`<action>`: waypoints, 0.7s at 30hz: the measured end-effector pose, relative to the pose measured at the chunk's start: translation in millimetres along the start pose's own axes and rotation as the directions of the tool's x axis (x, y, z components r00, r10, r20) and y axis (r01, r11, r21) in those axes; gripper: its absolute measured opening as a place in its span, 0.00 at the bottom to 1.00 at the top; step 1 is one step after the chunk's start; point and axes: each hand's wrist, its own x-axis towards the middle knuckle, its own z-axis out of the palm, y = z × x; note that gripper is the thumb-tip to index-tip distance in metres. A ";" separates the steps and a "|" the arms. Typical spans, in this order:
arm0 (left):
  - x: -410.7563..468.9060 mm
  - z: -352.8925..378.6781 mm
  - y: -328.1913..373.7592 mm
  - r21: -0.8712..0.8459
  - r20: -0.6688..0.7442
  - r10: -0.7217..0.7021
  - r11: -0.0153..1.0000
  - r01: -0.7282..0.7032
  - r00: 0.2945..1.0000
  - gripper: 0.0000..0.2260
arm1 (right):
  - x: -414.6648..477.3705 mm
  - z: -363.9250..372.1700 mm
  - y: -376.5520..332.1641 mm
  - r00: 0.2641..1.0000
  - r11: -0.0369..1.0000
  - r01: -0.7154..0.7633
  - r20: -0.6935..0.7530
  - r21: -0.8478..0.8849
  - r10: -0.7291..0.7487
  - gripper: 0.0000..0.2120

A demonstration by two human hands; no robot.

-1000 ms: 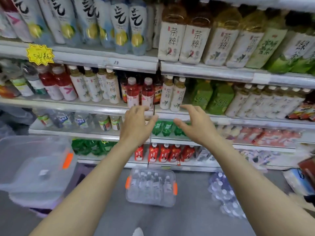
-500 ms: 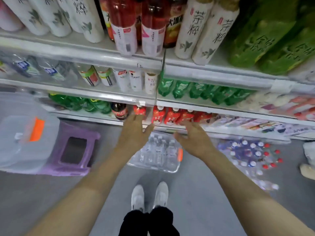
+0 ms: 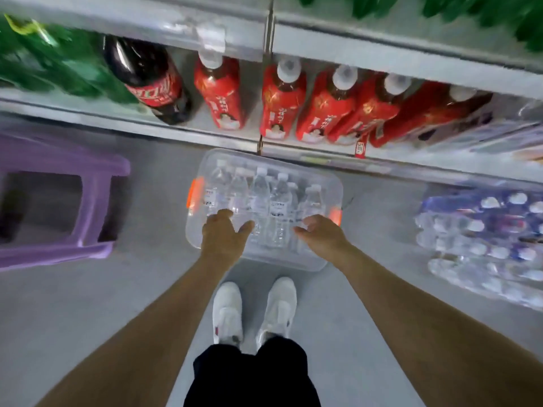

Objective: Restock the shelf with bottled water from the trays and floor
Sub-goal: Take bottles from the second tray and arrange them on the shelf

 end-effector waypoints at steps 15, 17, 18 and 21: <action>103.7 71.4 -74.9 0.013 -0.300 -0.029 0.999 0.034 0.954 0.37 | 141.5 100.8 18.4 0.983 0.914 -0.149 -0.043 0.378 0.178 0.35; 107.7 74.2 -76.0 -0.013 -0.316 -0.067 0.998 0.067 0.946 0.37 | 147.7 104.6 16.3 0.976 0.918 -0.171 -0.066 0.357 0.207 0.37; 109.7 74.9 -75.9 -0.016 -0.327 -0.083 0.997 0.082 0.941 0.37 | 151.6 107.0 15.6 0.973 0.919 -0.185 -0.064 0.348 0.220 0.39; 116.2 73.6 -70.8 0.046 -0.378 -0.129 0.986 0.158 0.917 0.37 | 153.3 105.2 9.1 0.967 0.915 -0.237 -0.008 0.326 0.253 0.43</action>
